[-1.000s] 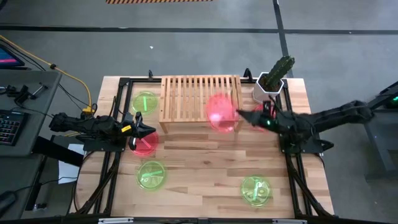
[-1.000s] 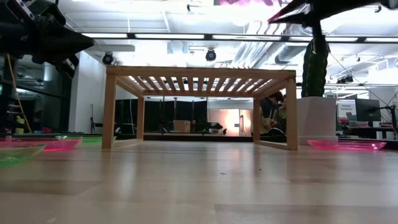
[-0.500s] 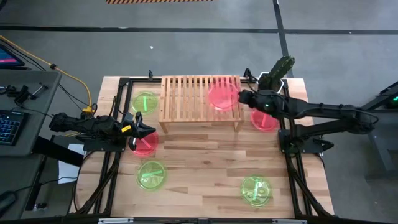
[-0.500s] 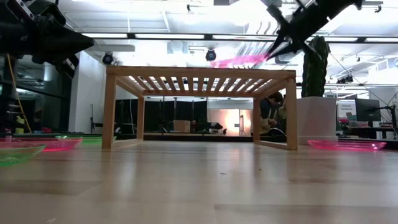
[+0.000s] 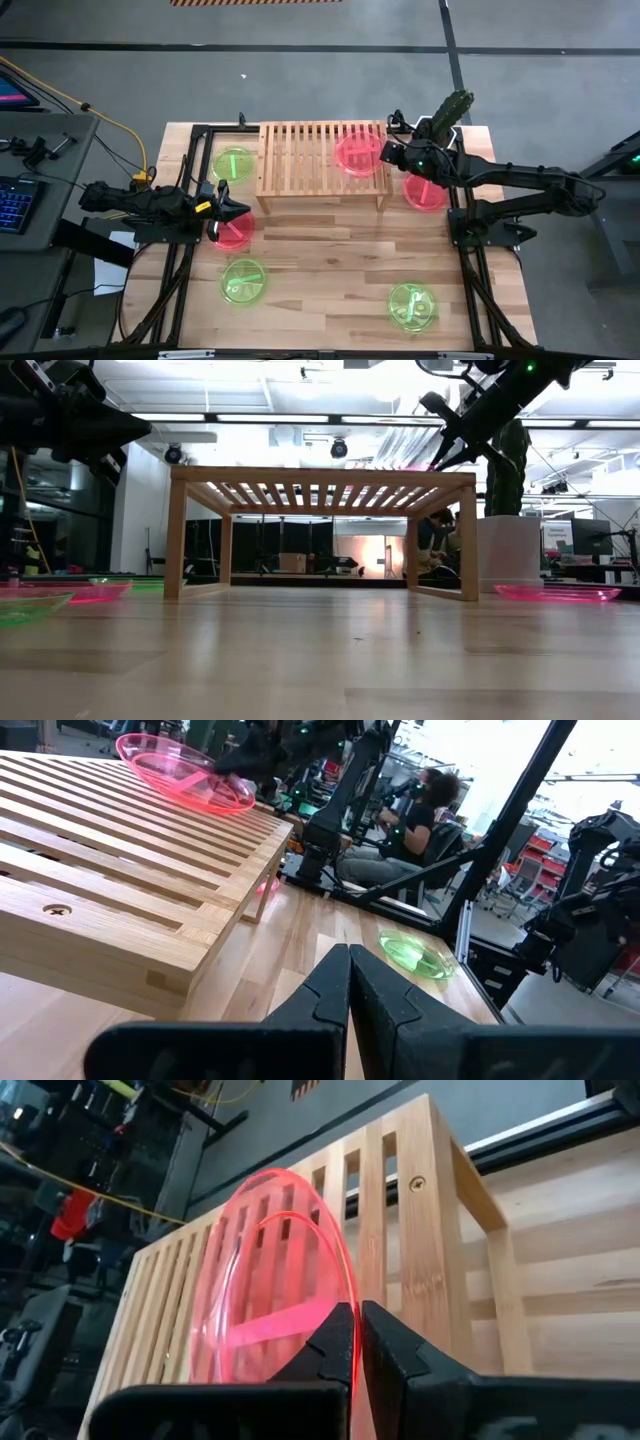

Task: Place and stack plates onto a shelf
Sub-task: Put the bottom right pink transparent plate on the shelf

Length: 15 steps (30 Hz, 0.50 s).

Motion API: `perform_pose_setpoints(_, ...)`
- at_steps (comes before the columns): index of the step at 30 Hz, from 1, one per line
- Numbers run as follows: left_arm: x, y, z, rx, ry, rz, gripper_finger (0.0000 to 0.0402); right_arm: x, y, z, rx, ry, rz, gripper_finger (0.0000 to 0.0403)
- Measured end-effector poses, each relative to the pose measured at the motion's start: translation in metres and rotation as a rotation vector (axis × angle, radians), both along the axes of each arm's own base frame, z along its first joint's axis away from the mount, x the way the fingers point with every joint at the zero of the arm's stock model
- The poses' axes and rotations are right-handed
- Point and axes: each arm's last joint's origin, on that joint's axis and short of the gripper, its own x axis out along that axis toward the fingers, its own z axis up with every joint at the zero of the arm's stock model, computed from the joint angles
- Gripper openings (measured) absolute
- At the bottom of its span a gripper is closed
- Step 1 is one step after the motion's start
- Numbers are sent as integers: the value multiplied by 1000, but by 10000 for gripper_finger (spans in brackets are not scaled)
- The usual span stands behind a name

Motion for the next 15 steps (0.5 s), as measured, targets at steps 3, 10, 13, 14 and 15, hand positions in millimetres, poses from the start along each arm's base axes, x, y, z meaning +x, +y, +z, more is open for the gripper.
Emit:
perform_pose_setpoints(3,0,0,0,0,0,0,0,-1,0,-2,12,17,9,0)
perform_pose_setpoints(10,0,0,0,0,0,0,0,-3,1,-4,10,60,25,0)
perform_pose_setpoints(13,0,0,0,0,0,0,0,-2,0,-4,2,63,32,6)
perform_pose_setpoints(14,0,0,0,0,0,0,0,-2,0,-3,-1,64,34,12)
perform_pose_setpoints(15,0,0,0,0,0,0,0,-2,0,-3,-5,69,38,21)
